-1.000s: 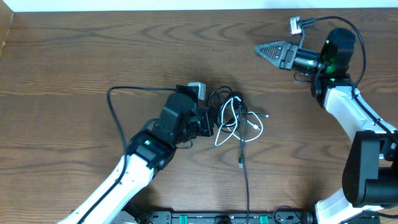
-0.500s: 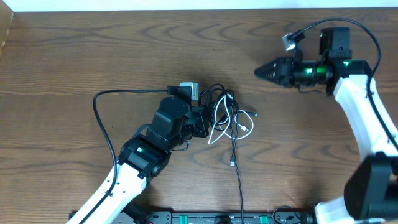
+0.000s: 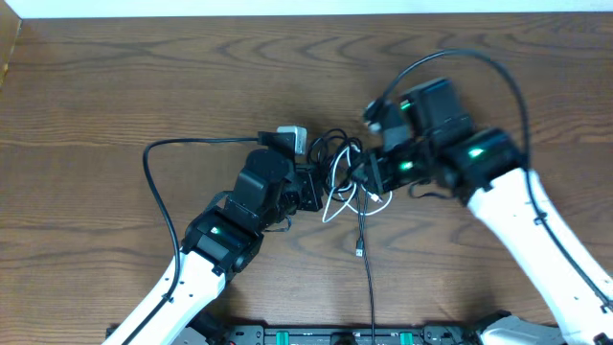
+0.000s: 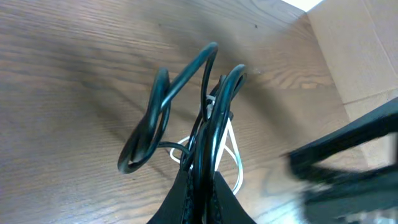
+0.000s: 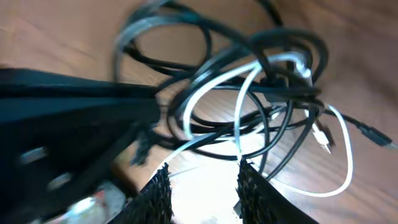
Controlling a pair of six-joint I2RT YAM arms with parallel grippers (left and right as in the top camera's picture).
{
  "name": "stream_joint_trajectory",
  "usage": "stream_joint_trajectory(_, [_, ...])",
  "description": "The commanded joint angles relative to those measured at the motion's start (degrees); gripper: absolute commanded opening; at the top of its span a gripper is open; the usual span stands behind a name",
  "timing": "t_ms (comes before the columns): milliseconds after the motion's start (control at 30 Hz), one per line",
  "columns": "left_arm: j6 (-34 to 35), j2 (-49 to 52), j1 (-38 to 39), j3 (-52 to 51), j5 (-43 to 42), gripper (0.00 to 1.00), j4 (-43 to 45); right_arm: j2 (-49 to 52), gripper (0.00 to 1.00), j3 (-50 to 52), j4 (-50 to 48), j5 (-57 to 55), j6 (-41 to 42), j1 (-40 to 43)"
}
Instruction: Untangle cables
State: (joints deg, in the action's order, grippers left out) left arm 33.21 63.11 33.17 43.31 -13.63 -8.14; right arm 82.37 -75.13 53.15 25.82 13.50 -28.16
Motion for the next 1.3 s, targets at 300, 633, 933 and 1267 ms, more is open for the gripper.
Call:
stream_joint_trajectory(300, [1.6, -1.9, 0.0, 0.4, -2.5, 0.07, 0.5, 2.3, 0.44, 3.7, -3.5, -38.4, 15.3, -15.2])
stream_joint_trajectory(633, [1.0, -2.3, 0.0, 0.4, -3.2, 0.07, -0.9, 6.7, 0.01, 3.4, -0.2, -53.0, 24.8, -16.5])
stream_joint_trajectory(933, [0.9, -2.3, 0.0, 0.4, 8.2, 0.08, -8.7, -2.6, 0.01, 2.4, 8.1, -67.1, 28.3, -13.1])
stream_joint_trajectory(1267, [0.9, -2.4, 0.0, 0.4, 17.2, 0.08, -11.5, -6.1, 0.01, 2.4, 13.1, -67.8, 29.3, 7.3])
